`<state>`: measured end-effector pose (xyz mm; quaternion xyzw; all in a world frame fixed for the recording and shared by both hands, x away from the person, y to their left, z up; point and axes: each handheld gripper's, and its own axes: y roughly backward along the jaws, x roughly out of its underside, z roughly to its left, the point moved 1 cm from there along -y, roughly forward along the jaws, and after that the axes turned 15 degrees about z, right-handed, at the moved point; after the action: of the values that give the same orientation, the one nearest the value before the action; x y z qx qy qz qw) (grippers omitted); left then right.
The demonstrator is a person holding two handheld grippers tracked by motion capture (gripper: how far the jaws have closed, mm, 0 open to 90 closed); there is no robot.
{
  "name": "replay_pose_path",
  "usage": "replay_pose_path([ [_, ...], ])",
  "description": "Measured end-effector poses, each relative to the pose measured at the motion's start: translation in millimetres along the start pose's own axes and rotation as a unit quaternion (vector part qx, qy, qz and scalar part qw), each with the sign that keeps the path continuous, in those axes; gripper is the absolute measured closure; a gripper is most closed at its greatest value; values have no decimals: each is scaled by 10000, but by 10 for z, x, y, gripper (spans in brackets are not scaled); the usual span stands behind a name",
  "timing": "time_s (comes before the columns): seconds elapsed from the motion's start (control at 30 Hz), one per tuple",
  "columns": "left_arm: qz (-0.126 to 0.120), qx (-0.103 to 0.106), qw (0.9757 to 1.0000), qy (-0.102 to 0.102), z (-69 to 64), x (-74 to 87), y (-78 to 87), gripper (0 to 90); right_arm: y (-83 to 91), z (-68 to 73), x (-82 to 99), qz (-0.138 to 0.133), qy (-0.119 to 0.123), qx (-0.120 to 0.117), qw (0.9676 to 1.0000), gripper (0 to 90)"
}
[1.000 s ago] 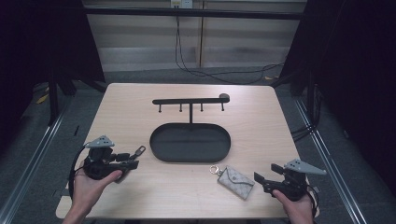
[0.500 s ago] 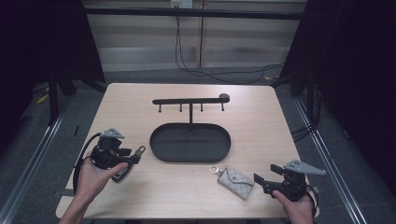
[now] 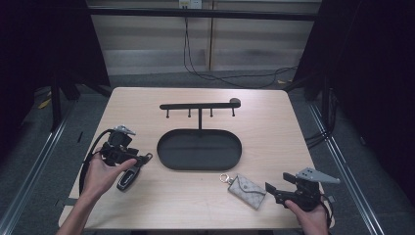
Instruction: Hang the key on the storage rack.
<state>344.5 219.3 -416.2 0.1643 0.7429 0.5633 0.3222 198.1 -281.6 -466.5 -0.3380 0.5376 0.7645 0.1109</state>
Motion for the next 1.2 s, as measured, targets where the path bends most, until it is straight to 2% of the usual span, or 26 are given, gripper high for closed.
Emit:
replay_pose_path([
  [0.07,69,6,10000,-29,7,-8,-12,486,-3,-1,-1,12,-1,-5,10000,172],
  [0.1,209,-28,9997,-103,13,-33,-33,495,-5,0,0,21,6,-3,10000,172],
  [0.13,209,-28,9997,-103,13,-33,-33,500,-7,1,-1,29,8,-1,10000,172],
  [0.17,319,-86,9994,-129,25,-67,-40,503,-8,2,-2,40,-1,15,10000,172],
  [0.27,406,-109,9990,-135,44,-112,-53,527,-9,0,-1,36,13,38,10000,172],
  [0.47,684,-129,9975,-101,90,-157,-135,552,-15,1,-1,56,23,61,10000,172],
  [0.5,732,-173,9972,25,115,-168,-167,551,-15,1,-1,53,33,66,10000,172],
  [0.6,786,-117,9968,36,157,-182,-194,561,-16,-2,0,61,30,81,9999,172],
  [0.7,897,-145,9958,78,185,-200,-224,569,-19,-4,-1,70,24,100,9999,173],
  [0.8,998,-113,9949,32,189,-216,-251,602,-22,-1,-3,78,30,85,9999,173],
  [0.83,1097,-91,9939,0,187,-231,-283,601,-24,3,-4,89,21,85,9999,173],
  [0.87,1097,-91,9939,0,187,-231,-283,602,-27,1,-5,80,40,84,9999,172],
  [0.93,1274,-136,9918,-6,193,-268,-344,602,-30,0,-6,94,44,91,9999,172],
  [1.2,1516,-63,9884,85,282,-324,-414,616,-33,0,-4,117,49,99,9999,173],
])
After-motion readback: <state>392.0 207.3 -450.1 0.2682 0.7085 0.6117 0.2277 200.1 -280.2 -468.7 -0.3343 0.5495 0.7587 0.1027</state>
